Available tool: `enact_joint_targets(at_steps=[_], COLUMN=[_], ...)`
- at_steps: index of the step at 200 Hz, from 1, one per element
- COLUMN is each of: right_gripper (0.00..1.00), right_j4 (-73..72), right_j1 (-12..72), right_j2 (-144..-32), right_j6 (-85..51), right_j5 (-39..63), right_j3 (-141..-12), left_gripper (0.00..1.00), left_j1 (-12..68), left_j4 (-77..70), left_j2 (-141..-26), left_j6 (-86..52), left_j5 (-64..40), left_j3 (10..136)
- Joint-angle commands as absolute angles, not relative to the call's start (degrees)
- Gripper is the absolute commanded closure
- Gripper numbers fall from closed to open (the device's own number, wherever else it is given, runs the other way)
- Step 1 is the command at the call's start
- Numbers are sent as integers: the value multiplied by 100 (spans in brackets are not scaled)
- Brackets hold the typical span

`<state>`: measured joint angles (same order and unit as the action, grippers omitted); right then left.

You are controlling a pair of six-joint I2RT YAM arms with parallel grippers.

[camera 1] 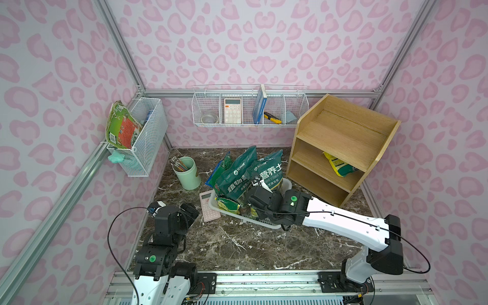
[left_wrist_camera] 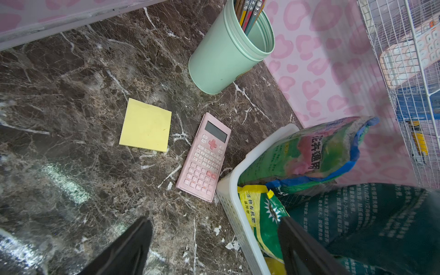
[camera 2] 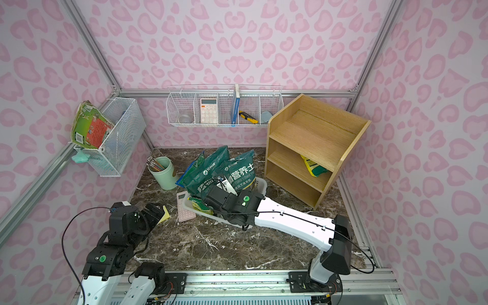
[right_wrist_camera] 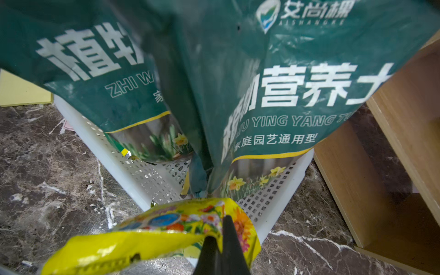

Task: Take down the fertilizer bag from the shelf
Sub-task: Place the fertilizer bag in the storage box.

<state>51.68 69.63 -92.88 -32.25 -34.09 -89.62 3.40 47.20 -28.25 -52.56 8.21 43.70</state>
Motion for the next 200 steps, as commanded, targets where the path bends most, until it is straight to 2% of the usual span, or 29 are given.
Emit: enact_joint_targets(at_steps=[1,51,139,163,200], right_gripper=[100,100,100,100,100], right_j4=[4426,3676,4131,4023,3859], right_j1=[6893,6651,5812,5892,6480], right_j2=[-9281,-9391,-9209,-9085,-8976], right_j6=[-3100,-3096,-3507,-3538,-3898], right_j5=[-3328,-2939,-3345,-3244,-3480], right_j3=[-8608,-7849,-8587,-8391,-7851], left_gripper=[12,12,12,12,11], left_j1=[334,335,335,334,334], left_j4=[4805,4796,4816,4814,4808], left_j2=[-2805,-2818,-2796,-2786,-2782], left_j6=[-5236,-5243,-5240,-5247,-5243], left_j5=[879,861,869,861,843], left_j3=[4412,4397,4401,4420,4415])
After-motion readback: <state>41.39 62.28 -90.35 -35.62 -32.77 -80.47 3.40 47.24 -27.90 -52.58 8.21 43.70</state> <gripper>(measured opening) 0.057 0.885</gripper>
